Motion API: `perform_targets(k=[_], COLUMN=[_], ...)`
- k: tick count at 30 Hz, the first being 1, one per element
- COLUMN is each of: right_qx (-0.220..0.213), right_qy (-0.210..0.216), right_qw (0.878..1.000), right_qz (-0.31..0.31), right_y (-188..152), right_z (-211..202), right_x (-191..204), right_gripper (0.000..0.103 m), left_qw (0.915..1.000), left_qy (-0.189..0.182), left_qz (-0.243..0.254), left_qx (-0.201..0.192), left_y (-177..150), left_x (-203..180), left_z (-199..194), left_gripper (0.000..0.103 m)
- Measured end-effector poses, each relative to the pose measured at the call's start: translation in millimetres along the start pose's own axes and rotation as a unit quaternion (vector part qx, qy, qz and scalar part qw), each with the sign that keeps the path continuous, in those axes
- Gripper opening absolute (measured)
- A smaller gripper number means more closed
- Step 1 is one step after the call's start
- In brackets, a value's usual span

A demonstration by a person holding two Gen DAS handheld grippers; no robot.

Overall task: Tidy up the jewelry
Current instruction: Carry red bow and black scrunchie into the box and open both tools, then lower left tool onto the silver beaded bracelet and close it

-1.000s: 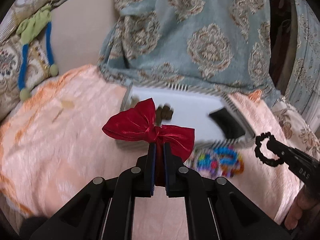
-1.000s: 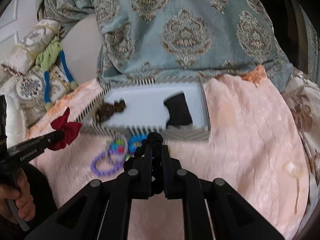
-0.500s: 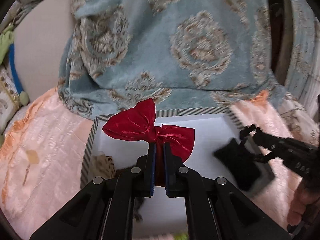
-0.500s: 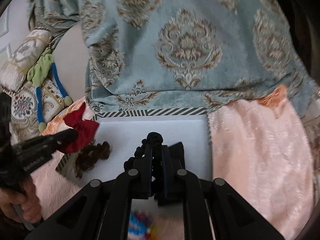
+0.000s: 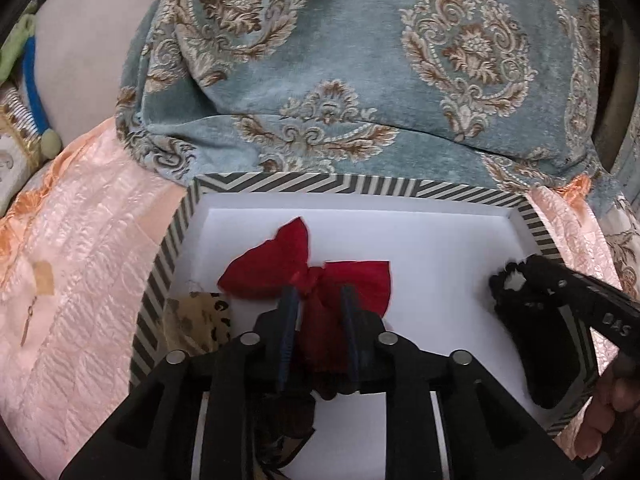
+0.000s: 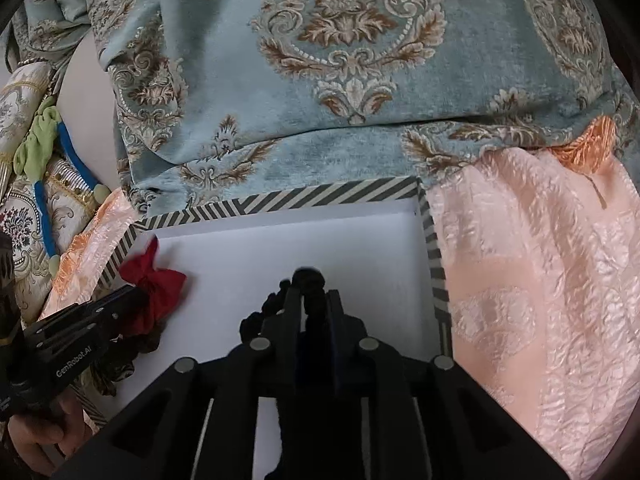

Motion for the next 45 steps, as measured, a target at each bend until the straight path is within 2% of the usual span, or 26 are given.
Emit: perform_targets(k=[2, 4, 7, 11, 14, 17, 19, 22, 26, 30, 34, 37, 38, 42, 45], right_qx=[-0.016, -0.039, -0.057, -0.079, -0.102, -0.110, -0.101, -0.058, -0.015, -0.007, -0.002, 0.002, 0.004, 0.009, 0.002], right_qy=[-0.001, -0.002, -0.010, -0.033, -0.019, -0.025, -0.036, -0.052, -0.030, -0.027, -0.025, -0.025, -0.025, -0.026, -0.008], right_qw=[1.000, 0.999, 0.998, 0.996, 0.994, 0.993, 0.994, 0.997, 0.999, 1.000, 1.000, 1.000, 1.000, 1.000, 1.000], right_qz=[-0.005, -0.010, -0.019, -0.041, -0.030, -0.031, -0.035, -0.020, 0.008, 0.004, 0.004, 0.005, 0.006, 0.010, 0.012], right_y=[-1, -6, -20, -53, -83, -114, -133, -158, -176, -178, -179, -179, -178, -178, -179], right_z=[-7, -20, -38, -65, -90, -107, -111, -101, -85, -79, -77, -76, -75, -73, -77], right_x=[1, 3, 5, 13, 12, 16, 18, 15, 7, 8, 9, 9, 9, 7, 5], right_gripper=[0.028, 0.031, 0.031, 0.031, 0.032, 0.032, 0.031, 0.031, 0.031, 0.031, 0.031, 0.031, 0.031, 0.031, 0.031], left_qw=[1.0000, 0.9998, 0.9993, 0.9987, 0.9978, 0.9972, 0.9965, 0.9951, 0.9923, 0.9923, 0.9913, 0.9919, 0.9920, 0.9924, 0.9930], left_qy=[-0.002, -0.007, -0.026, -0.026, -0.030, -0.057, -0.067, -0.078, -0.097, -0.089, -0.100, -0.094, -0.095, -0.103, -0.106], left_qz=[-0.004, -0.008, -0.005, 0.020, 0.031, 0.029, 0.039, 0.058, 0.077, 0.086, 0.074, 0.075, 0.074, 0.061, 0.048], left_qx=[-0.006, -0.017, -0.027, -0.040, -0.050, -0.040, -0.031, -0.019, -0.002, 0.008, 0.042, 0.041, 0.040, 0.031, 0.018], left_y=[0, -3, -15, -42, -71, -101, -120, -139, -153, -156, -155, -158, -158, -157, -154], left_x=[3, 5, 7, 4, 4, 5, 0, -13, -29, -37, -34, -33, -32, -25, -18], left_z=[-2, -9, -22, -42, -61, -69, -71, -70, -63, -53, -37, -37, -37, -42, -48], left_gripper=[0.016, 0.017, 0.017, 0.017, 0.017, 0.017, 0.017, 0.017, 0.017, 0.017, 0.016, 0.007, 0.000, 0.000, 0.000])
Point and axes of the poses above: each gripper's, at about its wrist camera, not at the fingertips, and z roughly the way its jaws point, x to its left, y to its top, the point moved 1 cm from there along z, roughly the way its jaws point, and after that the axes turned 15 degrees about x, right-handed, at the moved point
